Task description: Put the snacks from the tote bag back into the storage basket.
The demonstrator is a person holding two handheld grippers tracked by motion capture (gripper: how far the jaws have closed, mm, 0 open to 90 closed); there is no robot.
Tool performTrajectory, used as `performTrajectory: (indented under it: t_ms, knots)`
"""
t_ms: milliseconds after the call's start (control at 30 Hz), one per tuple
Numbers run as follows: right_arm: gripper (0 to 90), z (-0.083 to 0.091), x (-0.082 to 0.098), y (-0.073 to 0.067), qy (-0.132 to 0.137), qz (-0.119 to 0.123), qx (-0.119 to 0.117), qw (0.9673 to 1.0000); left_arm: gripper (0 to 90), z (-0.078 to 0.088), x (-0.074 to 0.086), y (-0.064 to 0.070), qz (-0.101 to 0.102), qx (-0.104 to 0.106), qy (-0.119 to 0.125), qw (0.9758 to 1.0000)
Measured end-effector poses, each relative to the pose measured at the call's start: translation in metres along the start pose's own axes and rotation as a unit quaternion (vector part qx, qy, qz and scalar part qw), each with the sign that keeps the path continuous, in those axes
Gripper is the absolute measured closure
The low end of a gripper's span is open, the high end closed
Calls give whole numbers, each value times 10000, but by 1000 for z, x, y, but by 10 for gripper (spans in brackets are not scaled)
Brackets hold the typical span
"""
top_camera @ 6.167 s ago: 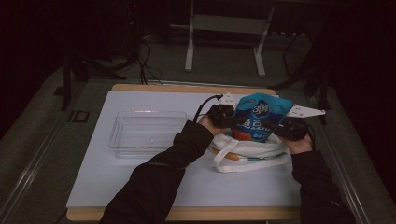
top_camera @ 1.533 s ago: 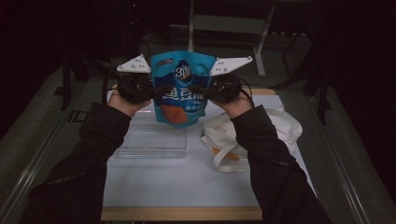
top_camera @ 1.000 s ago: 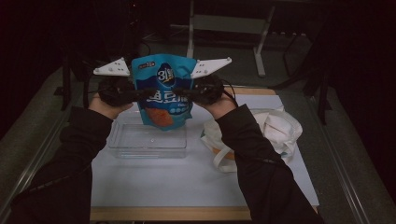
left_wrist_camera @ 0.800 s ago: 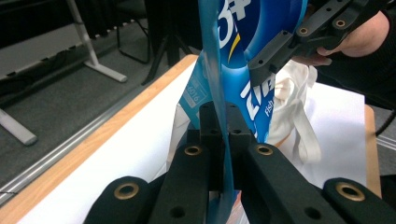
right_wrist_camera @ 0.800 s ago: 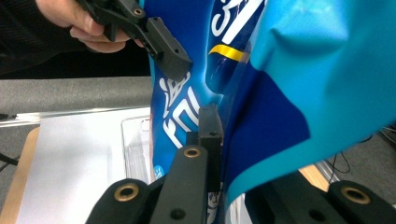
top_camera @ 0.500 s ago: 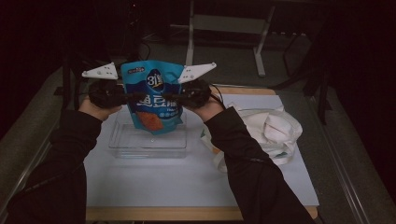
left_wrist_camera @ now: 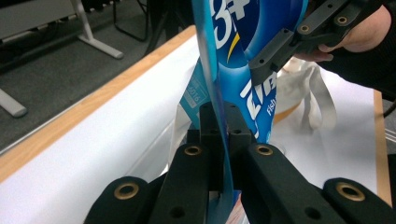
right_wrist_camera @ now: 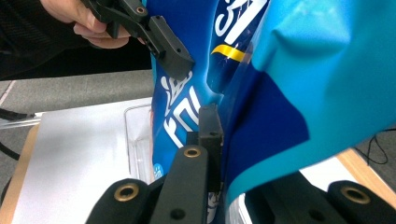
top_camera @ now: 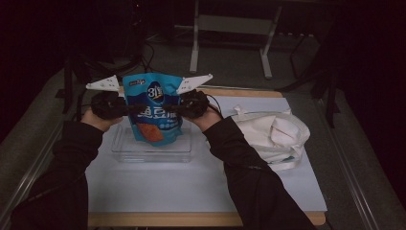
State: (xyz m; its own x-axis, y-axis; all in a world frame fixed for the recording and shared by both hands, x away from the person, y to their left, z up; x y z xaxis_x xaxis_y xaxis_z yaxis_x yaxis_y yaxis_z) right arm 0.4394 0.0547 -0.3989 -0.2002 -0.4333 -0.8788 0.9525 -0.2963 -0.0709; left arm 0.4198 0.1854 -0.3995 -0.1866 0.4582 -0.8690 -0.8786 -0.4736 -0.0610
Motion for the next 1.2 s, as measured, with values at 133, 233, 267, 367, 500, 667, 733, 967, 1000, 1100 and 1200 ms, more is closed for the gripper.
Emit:
performTrajectory:
  t_ms: [133,233,267,367,500,667,733,967,1000,1100,1200]
  knots:
    - [885,-6,6,-4,-25,-61,-71,10000,900,1,9,3,36,53,-59,10000]
    - [885,-10,10,-6,-48,-91,-123,9999,899,1,15,4,70,81,-65,9999]
    - [885,-11,11,-7,-61,-105,-133,9998,900,2,17,4,81,92,-70,9999]
    - [885,-16,15,-9,-87,-141,-165,9997,899,1,24,4,143,136,-89,9998]
    - [884,-20,20,-10,-127,-165,-190,9996,899,1,28,5,162,167,-124,9997]
    - [885,-26,28,-12,-169,-222,-199,9994,899,-3,39,6,242,198,-152,9994]
    - [885,-27,31,-12,-178,-241,-208,9993,899,-3,42,6,251,214,-148,9993]
    - [884,-33,38,-13,-190,-255,-211,9993,898,-6,51,7,319,249,-114,9991]
    - [884,-33,39,-13,-189,-270,-223,9992,898,-6,53,7,326,248,-125,9991]
    - [884,-35,43,-13,-205,-301,-227,9991,898,-9,56,7,341,253,-159,9990]
    - [884,-37,46,-13,-220,-332,-224,9990,898,-11,59,7,348,283,-172,9988]
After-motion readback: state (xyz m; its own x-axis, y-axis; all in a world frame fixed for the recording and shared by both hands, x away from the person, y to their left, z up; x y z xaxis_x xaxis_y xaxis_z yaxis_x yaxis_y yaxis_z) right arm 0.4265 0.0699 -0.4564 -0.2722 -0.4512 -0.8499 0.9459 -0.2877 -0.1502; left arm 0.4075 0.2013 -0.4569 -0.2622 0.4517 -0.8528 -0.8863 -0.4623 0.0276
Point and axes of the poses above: each handheld gripper's, and its own axes: z roughly backward along the jaws, x roughly out of its underside, y roughly to its right, the point moved 9 cm from there along -z, roughly forward along the jaws, and after that the axes turned 8 degrees about -z, right-handed, at the moved point
